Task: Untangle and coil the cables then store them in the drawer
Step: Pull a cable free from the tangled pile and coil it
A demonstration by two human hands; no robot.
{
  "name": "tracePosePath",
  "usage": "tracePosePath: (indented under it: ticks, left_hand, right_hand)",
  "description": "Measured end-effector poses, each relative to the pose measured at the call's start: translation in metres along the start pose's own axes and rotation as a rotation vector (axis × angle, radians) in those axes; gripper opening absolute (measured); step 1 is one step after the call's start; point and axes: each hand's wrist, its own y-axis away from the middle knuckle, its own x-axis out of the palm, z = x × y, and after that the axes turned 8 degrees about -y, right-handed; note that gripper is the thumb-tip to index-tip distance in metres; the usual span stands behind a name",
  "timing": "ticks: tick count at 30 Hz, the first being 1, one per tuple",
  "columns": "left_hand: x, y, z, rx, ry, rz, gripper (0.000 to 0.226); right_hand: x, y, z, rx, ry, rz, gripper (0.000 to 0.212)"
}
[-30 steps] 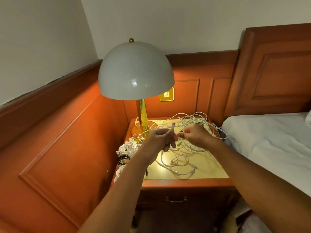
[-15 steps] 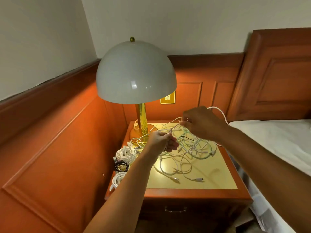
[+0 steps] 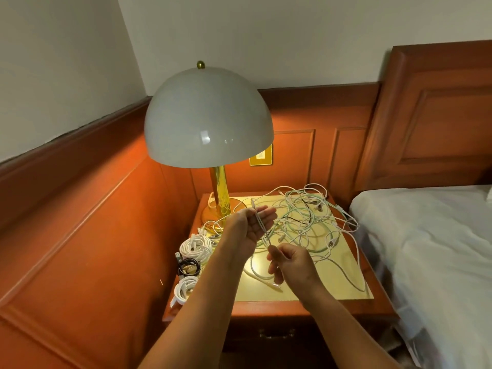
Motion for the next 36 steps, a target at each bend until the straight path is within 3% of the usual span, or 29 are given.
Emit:
tracePosePath:
  ticks: [3, 8, 11, 13, 16, 22, 27, 30, 36]
  left_hand:
    - [-0.006, 0.002, -0.010, 0.023, 0.027, 0.006, 0.034]
    - [-0.013, 0.011, -0.026, 0.083, -0.061, 0.072, 0.033]
    - [-0.012, 0.017, -0.028, 0.103, -0.162, 0.165, 0.032]
    - [-0.013, 0.020, -0.027, 0.131, -0.255, 0.215, 0.032]
    - [-0.017, 0.020, -0.024, 0.193, -0.432, 0.272, 0.032]
    - [-0.016, 0.005, -0.018, 0.148, -0.742, 0.218, 0.030]
    - [-0.018, -0.009, -0.022, 0.130, -0.564, 0.084, 0.028]
    - [-0.016, -0.013, -0.024, 0.112, -0.436, -0.004, 0.028]
    - [-0.019, -0.013, -0.031, 0.020, -0.157, 0.009, 0.036]
  right_hand:
    - [0.002, -0.005, -0.007, 0.019, 0.013, 0.041, 0.050]
    - [-0.003, -0.029, -0.016, 0.079, -0.050, 0.224, 0.026]
    - [-0.007, -0.053, -0.003, 0.103, 0.126, 0.194, 0.025]
    - [-0.011, -0.073, 0.017, 0.080, 0.401, 0.075, 0.038]
    - [-0.020, -0.094, 0.055, -0.009, 0.734, -0.064, 0.046]
    - [-0.019, -0.102, 0.127, -0.376, 0.917, 0.128, 0.016]
    - [-0.009, -0.079, 0.136, -0.448, 0.948, 0.111, 0.016]
    - [-0.001, -0.058, 0.115, -0.431, 0.842, 0.121, 0.020]
    - [0.024, -0.013, 0.040, -0.178, 0.077, 0.119, 0.026]
